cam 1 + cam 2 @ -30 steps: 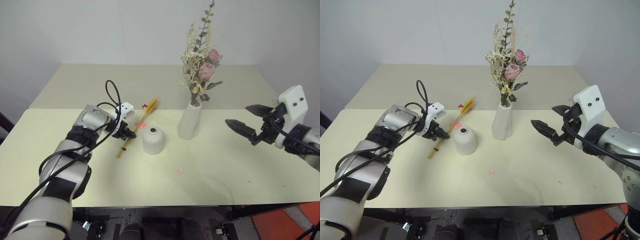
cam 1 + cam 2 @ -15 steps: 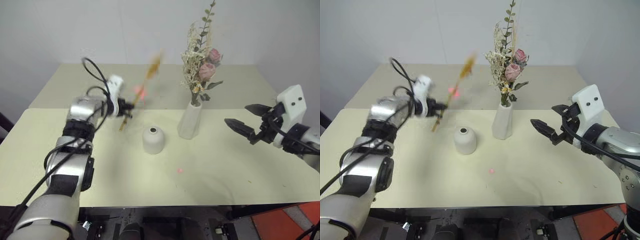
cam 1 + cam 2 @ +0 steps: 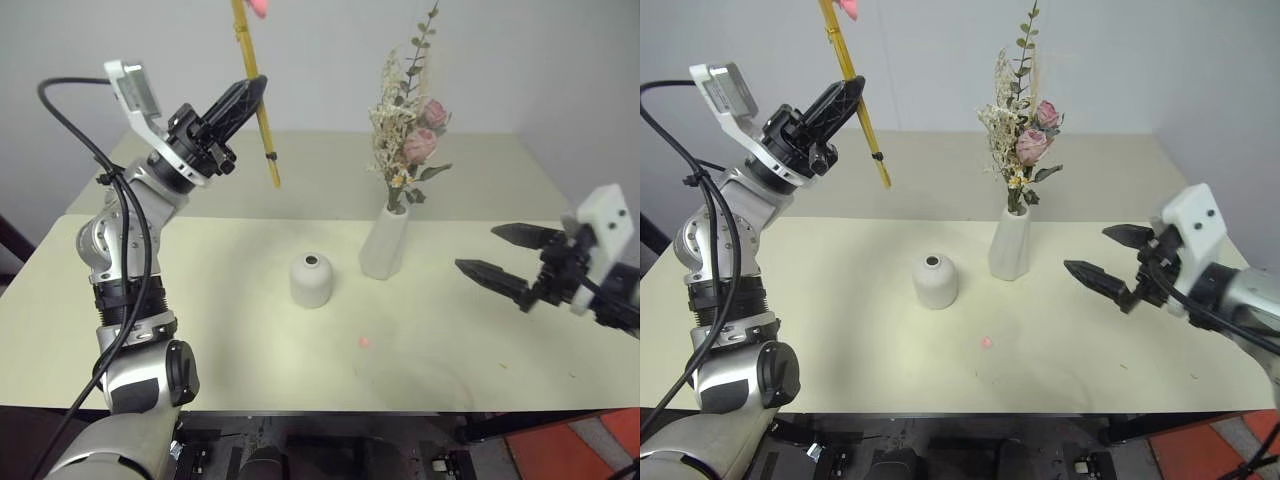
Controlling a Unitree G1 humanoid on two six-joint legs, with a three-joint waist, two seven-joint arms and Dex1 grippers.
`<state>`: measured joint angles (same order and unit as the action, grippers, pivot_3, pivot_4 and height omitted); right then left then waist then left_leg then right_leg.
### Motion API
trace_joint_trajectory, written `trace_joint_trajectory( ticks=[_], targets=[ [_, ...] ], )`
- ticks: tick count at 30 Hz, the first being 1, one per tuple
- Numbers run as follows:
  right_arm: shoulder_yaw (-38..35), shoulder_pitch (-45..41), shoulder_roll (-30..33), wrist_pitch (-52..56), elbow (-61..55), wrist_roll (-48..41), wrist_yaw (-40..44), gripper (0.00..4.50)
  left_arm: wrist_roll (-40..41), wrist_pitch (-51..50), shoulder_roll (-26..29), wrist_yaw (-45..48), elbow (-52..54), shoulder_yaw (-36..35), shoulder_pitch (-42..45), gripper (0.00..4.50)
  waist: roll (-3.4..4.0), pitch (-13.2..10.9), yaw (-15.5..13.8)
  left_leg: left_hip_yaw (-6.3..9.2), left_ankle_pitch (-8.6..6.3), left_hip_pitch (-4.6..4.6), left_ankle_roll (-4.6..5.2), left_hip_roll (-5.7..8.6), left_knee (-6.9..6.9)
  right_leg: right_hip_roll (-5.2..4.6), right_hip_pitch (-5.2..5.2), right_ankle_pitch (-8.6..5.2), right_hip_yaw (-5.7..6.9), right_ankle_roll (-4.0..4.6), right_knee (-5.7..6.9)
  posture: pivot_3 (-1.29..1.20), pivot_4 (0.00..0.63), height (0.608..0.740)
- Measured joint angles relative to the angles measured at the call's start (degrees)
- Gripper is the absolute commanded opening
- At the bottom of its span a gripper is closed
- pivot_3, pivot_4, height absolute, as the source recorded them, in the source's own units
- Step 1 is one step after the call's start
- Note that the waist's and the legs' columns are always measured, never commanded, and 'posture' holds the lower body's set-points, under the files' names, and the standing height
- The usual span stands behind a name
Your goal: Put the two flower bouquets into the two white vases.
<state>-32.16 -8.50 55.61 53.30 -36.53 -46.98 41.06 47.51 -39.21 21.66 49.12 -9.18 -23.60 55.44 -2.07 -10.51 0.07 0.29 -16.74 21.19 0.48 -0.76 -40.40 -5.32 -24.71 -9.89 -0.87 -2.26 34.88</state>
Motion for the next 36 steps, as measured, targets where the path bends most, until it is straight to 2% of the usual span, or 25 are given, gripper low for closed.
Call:
trace_joint_trajectory(
  ticks=[3,8,13,16,24,36],
  targets=[
    [-1.77,3.01,-0.06,-0.02,-2.85,-1.12,0.56,4.5,1.44,-1.01,-0.97,-0.82,-0.54,0.63,-0.44,0.07,-0.01,0.01,0.03,0.0,-0.02,-0.24,0.02,0.0,0.0,0.0,0.34,-0.02,0.0,-0.02,-0.07,0.0,0.15,0.74],
    [-1.96,4.25,-1.8,-0.01,-4.28,-1.12,-3.5,4.5,2.61,-2.92,-3.05,-2.4,-1.82,2.32,-1.55,0.07,-0.02,0.01,0.27,0.0,-0.02,-0.29,0.02,-0.01,0.02,0.03,0.34,-0.03,-0.03,0.01,-0.02,0.0,0.15,0.74],
    [-1.95,5.03,-2.57,-0.01,-6.01,-1.72,-6.47,4.5,-0.5,-1.75,-2.93,1.37,-1.11,9.03,-5.44,0.07,-0.02,0.02,0.36,0.01,-0.02,-0.21,0.02,0.0,0.01,0.02,0.33,-0.03,-0.02,0.02,-0.02,0.0,0.15,0.74],
    [-2.01,6.29,-2.59,-0.01,-6.85,-2.47,-7.28,4.5,-1.37,-0.6,-2.67,2.96,-1.14,10.29,-6.03,0.07,-0.02,0.01,0.35,0.02,-0.02,-0.2,0.03,0.0,0.01,0.02,0.31,-0.04,-0.02,0.02,-0.07,0.0,0.15,0.74],
    [-1.99,7.11,-2.58,-0.04,-6.9,-3.06,-8.46,4.5,-4.94,6.67,-1.83,7.95,-3.33,11.63,-6.89,0.07,-0.02,0.02,0.38,0.01,-0.03,-0.2,0.04,0.0,0.01,0.02,0.32,-0.04,-0.02,0.03,-0.1,0.0,0.15,0.74],
    [0.14,6.61,-3.21,-0.28,-6.88,-2.09,-12.47,4.5,-11.69,15.38,-3.96,11.71,-9.27,16.18,-7.12,0.07,-0.02,0.02,0.09,0.02,-0.05,-0.15,0.08,0.0,0.01,0.01,0.31,-0.04,-0.01,0.03,-0.15,0.0,0.15,0.74]
  ],
)
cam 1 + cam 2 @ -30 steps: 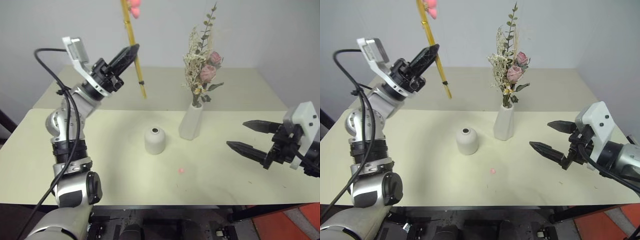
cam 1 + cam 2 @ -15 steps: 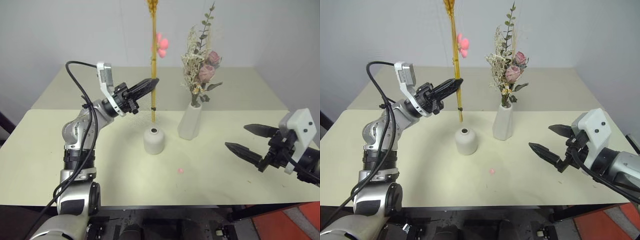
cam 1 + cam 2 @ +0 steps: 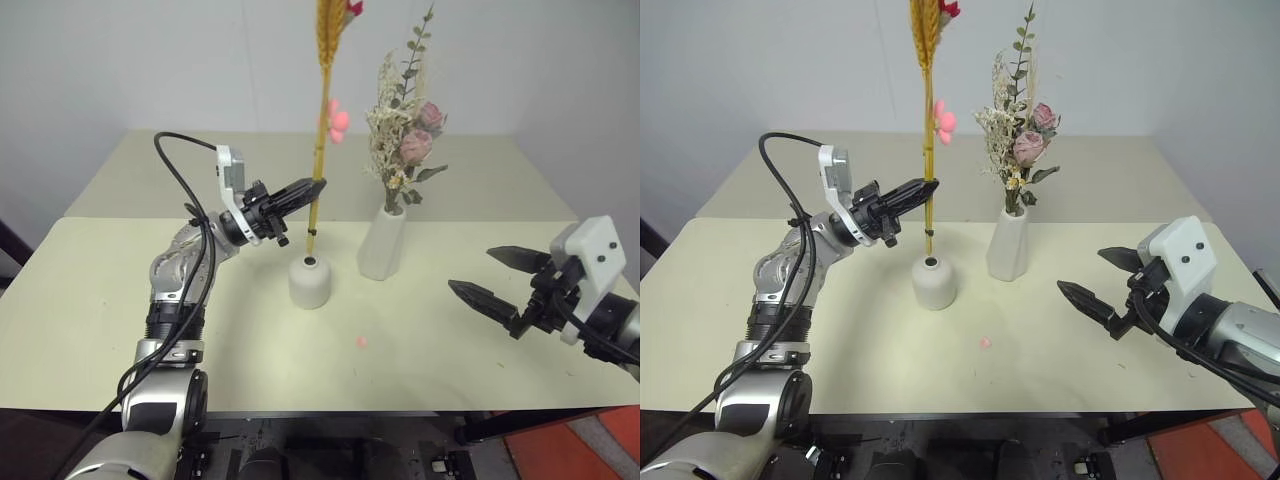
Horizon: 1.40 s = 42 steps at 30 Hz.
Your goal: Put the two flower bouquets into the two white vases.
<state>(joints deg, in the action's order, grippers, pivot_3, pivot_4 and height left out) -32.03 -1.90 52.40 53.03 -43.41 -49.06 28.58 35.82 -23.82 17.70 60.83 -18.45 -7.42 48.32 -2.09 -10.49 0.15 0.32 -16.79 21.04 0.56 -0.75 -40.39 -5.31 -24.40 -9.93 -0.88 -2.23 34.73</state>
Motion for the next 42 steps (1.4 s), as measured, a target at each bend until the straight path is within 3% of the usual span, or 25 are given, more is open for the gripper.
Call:
trace_joint_trajectory(
  ticks=[19,26,42],
  targets=[
    [0.12,0.58,-1.16,-0.67,-0.44,1.88,-1.32,4.5,-4.27,4.19,-1.34,1.46,-5.92,1.12,0.06,0.07,0.0,0.0,-0.19,0.01,-0.01,0.02,0.02,0.0,0.0,0.0,0.0,0.0,0.02,-0.01,-0.06,0.0,0.15,0.74],
    [0.2,0.58,-1.32,-1.28,-0.42,2.84,-1.34,4.5,-5.46,6.57,-2.8,0.04,-5.89,1.13,0.0,0.07,0.0,0.0,-0.26,0.01,-0.01,0.02,0.02,-0.01,0.0,0.01,0.0,0.0,0.02,-0.01,-0.07,0.0,0.15,0.74],
    [2.16,-0.01,-1.32,-2.39,-0.25,3.98,-1.05,4.5,-5.34,6.5,-0.54,4.47,-2.46,1.41,-3.14,0.07,0.0,0.0,-0.27,0.02,-0.01,0.02,0.02,-0.01,0.0,0.01,0.0,0.0,0.02,-0.01,-0.08,0.0,0.15,0.74]
  ],
)
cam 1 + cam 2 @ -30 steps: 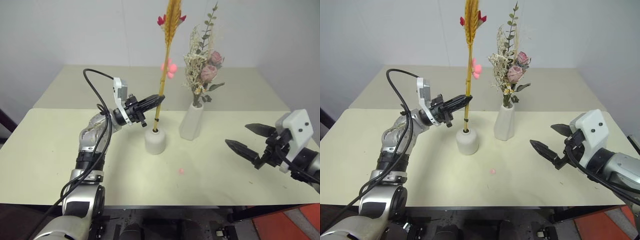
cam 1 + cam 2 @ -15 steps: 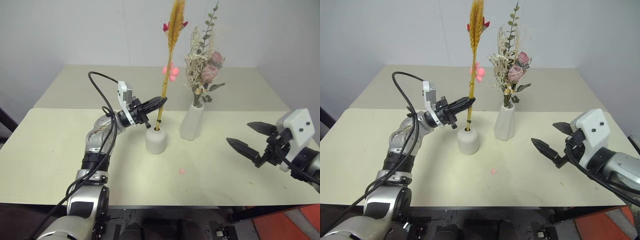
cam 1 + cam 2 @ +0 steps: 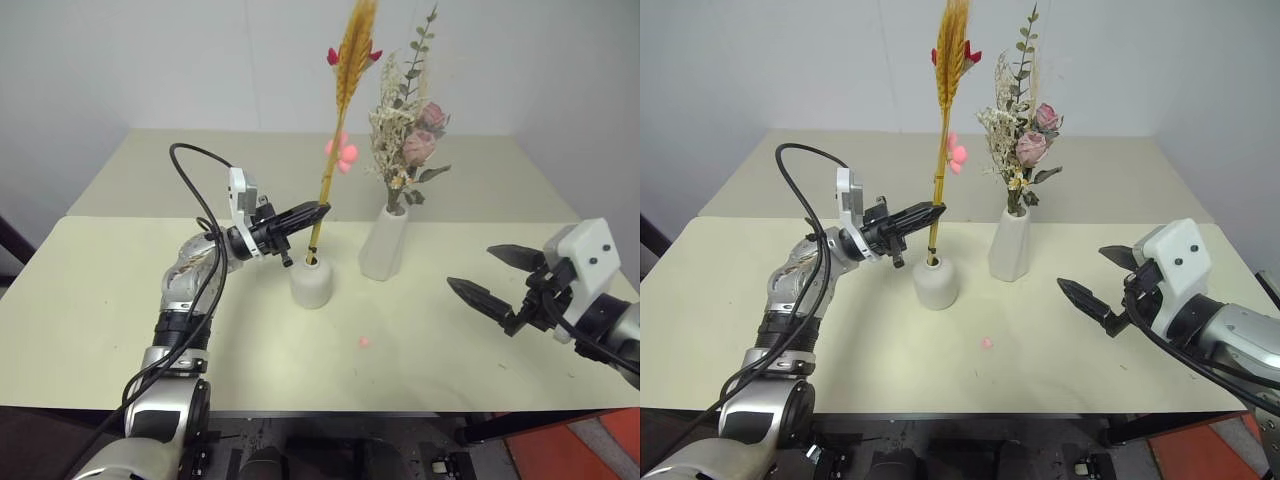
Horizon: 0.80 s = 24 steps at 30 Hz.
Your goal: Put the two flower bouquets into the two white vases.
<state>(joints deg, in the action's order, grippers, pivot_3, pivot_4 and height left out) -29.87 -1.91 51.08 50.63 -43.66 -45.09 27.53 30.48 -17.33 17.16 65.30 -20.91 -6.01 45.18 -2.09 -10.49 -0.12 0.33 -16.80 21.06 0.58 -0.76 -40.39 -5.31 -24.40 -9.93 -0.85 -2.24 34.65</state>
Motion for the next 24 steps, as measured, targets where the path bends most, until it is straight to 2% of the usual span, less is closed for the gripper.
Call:
trace_joint_trajectory(
  ticks=[24],
  targets=[
    [0.94,0.0,-0.06,-1.92,0.5,2.0,0.76,4.5,-1.31,4.52,-1.16,-0.14,-1.57,1.32,-1.85,0.07,0.0,0.0,-0.02,0.0,0.0,0.01,0.01,0.0,0.0,0.0,0.0,0.0,0.01,0.0,-0.04,0.0,0.15,0.74]
  ],
)
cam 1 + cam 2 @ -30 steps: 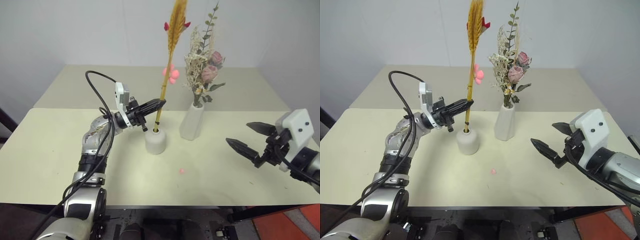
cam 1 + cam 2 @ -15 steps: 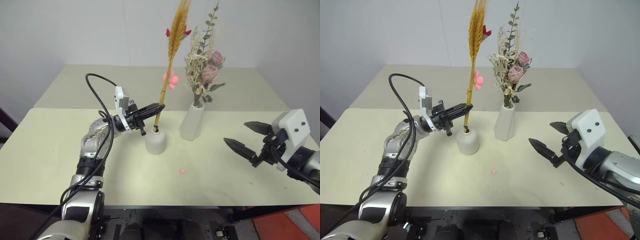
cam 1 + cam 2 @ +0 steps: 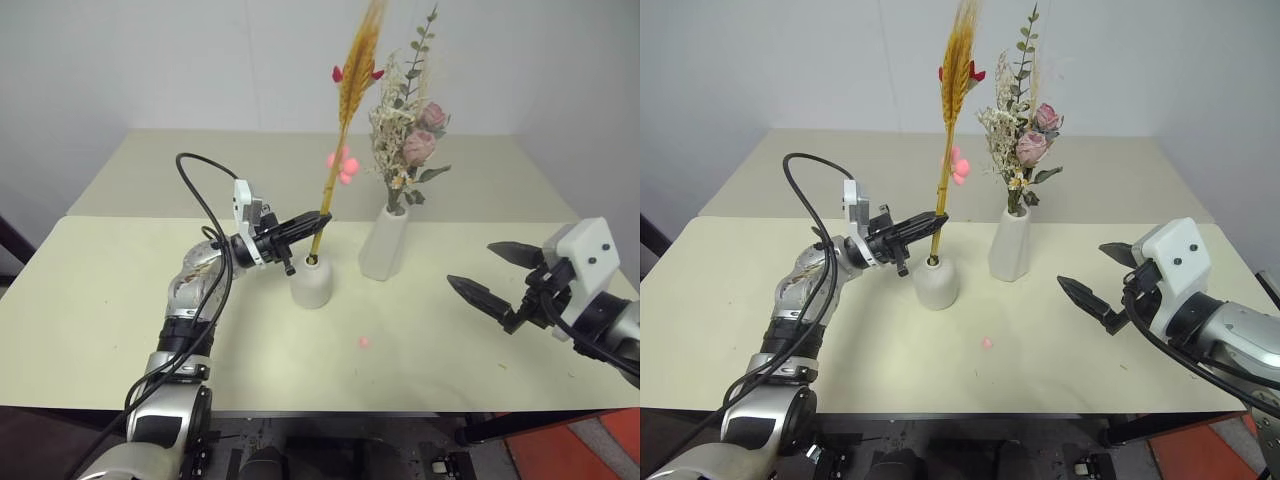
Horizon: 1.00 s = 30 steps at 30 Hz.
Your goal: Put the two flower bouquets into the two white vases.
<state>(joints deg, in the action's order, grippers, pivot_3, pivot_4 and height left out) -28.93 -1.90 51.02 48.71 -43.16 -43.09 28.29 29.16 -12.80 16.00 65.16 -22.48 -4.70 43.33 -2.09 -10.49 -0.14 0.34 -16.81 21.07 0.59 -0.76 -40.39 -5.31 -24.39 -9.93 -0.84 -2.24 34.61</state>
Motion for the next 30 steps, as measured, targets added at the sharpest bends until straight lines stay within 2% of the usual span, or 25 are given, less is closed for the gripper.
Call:
trace_joint_trajectory(
  ticks=[24,30],
  targets=[
    [0.0,0.31,-0.35,-0.01,-0.24,-0.2,0.99,4.5,-1.88,2.66,-0.59,-1.7,-0.98,0.29,-1.07,0.07,0.0,0.0,-0.06,0.0,0.0,0.01,0.01,0.0,0.0,0.0,0.0,0.0,0.01,0.0,-0.03,0.0,0.15,0.74],
    [-1.63,0.74,-0.53,0.0,-0.56,-4.71,2.88,4.5,-2.12,3.75,-1.02,-1.7,-1.01,0.35,-1.26,0.07,0.0,0.0,-0.11,0.01,-0.01,0.01,0.01,0.0,0.0,0.0,0.01,0.0,0.01,0.0,-0.05,0.0,0.15,0.74]
  ],
)
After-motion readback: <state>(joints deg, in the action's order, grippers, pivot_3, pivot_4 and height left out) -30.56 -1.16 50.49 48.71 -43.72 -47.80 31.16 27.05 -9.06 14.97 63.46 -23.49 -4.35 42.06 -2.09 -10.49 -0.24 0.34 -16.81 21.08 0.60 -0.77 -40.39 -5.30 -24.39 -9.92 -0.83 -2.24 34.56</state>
